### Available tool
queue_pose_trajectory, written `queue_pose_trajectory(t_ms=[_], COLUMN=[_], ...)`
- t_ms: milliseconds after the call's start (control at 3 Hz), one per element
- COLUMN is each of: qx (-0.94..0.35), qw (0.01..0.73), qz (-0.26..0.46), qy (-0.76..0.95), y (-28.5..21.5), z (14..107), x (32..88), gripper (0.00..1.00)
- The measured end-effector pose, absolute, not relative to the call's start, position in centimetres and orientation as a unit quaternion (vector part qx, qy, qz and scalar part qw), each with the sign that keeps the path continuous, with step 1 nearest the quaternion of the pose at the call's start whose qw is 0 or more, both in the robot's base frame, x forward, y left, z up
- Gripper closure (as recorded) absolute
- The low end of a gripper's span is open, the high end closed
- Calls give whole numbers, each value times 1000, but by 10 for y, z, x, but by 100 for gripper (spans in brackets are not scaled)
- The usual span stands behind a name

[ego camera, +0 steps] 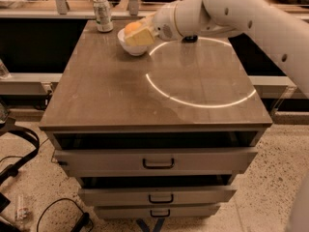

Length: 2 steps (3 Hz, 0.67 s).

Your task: Place orange into white bowl

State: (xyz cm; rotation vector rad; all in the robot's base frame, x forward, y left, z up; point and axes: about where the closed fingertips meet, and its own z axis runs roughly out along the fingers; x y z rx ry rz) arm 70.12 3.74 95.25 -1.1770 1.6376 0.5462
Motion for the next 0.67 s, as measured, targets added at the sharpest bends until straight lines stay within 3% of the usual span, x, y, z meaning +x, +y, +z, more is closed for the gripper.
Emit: queue_pose_trajectory(t_ms=[667], qx=[-340], qw=[520], qz=[208], qy=[755], y=[29], z=[953], x=[786], gripper=[100])
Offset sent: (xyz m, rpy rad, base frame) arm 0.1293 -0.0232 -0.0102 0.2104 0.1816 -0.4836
